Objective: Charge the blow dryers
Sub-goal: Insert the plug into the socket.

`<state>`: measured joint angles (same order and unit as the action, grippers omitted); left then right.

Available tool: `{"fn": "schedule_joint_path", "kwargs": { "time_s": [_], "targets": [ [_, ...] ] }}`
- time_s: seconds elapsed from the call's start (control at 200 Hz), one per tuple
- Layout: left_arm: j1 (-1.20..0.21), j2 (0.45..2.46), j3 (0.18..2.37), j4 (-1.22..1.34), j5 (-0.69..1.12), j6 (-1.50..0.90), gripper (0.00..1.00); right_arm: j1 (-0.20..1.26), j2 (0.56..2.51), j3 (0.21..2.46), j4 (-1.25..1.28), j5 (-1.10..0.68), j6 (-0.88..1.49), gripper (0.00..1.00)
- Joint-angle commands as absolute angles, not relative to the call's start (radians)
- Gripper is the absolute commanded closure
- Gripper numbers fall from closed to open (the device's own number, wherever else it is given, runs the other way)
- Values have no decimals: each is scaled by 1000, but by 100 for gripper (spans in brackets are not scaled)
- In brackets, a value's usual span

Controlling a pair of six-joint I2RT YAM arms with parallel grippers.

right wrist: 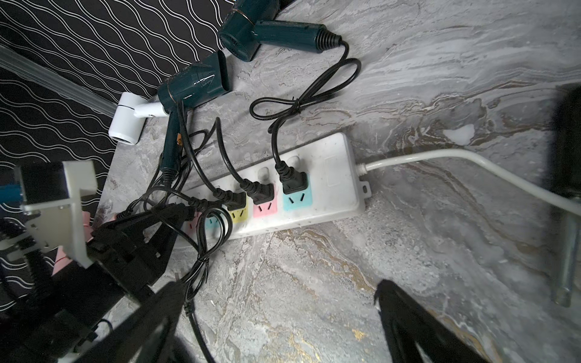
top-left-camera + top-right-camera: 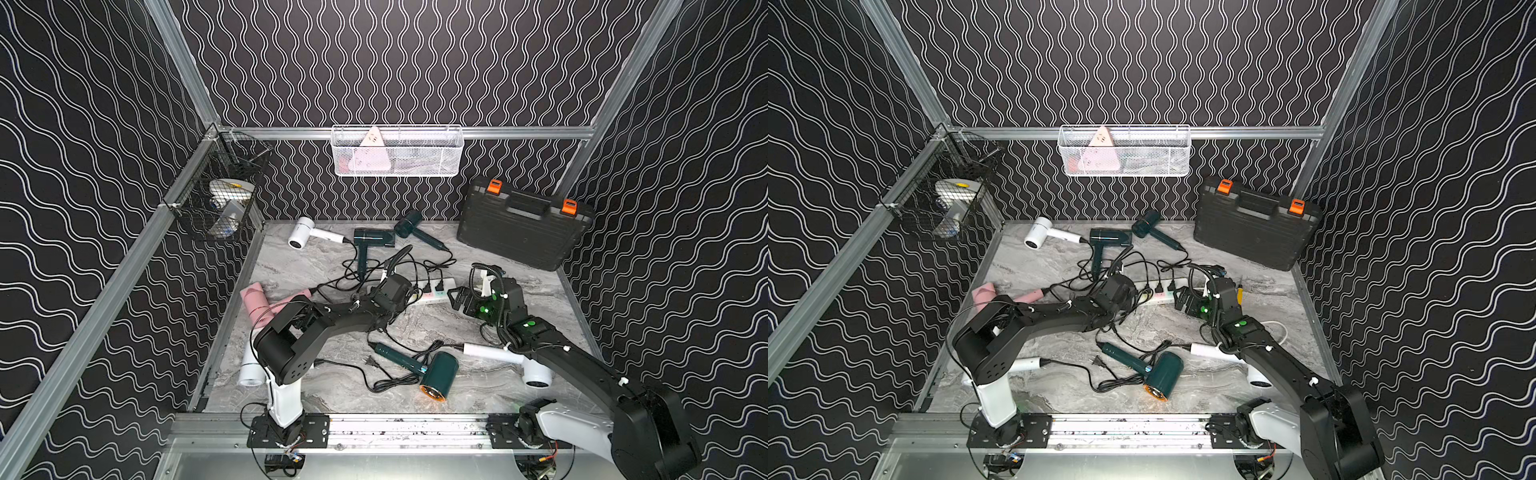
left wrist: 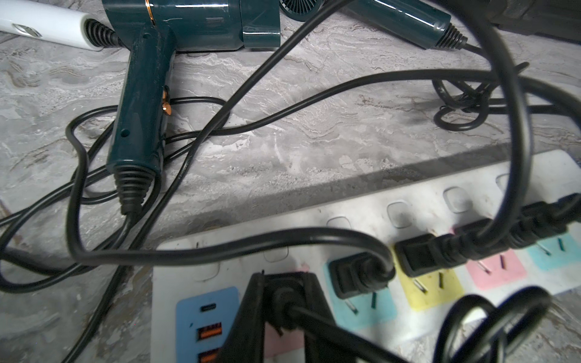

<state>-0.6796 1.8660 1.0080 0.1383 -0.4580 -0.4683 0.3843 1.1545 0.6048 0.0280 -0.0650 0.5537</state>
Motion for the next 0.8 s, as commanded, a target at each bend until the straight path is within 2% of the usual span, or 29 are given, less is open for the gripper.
{"fn": "schedule_joint_path", "kwargs": {
  "time_s": [0.0, 0.275, 0.635, 0.795],
  "targets": [
    [-684, 1905, 1001, -117, -352, -442, 100, 383, 1154, 604, 39, -61, 565, 0],
    [-685, 1943, 1030, -180, -268, -487, 100, 382, 1163, 605, 42, -65, 566, 0],
    [-667, 1946, 1008, -170, -270, -503, 100, 380, 1177, 616, 24, -55, 563, 0],
    [-667, 1882, 1023, -189, -267, -496, 80, 378, 1179, 624, 14, -54, 557, 0]
  ]
}}
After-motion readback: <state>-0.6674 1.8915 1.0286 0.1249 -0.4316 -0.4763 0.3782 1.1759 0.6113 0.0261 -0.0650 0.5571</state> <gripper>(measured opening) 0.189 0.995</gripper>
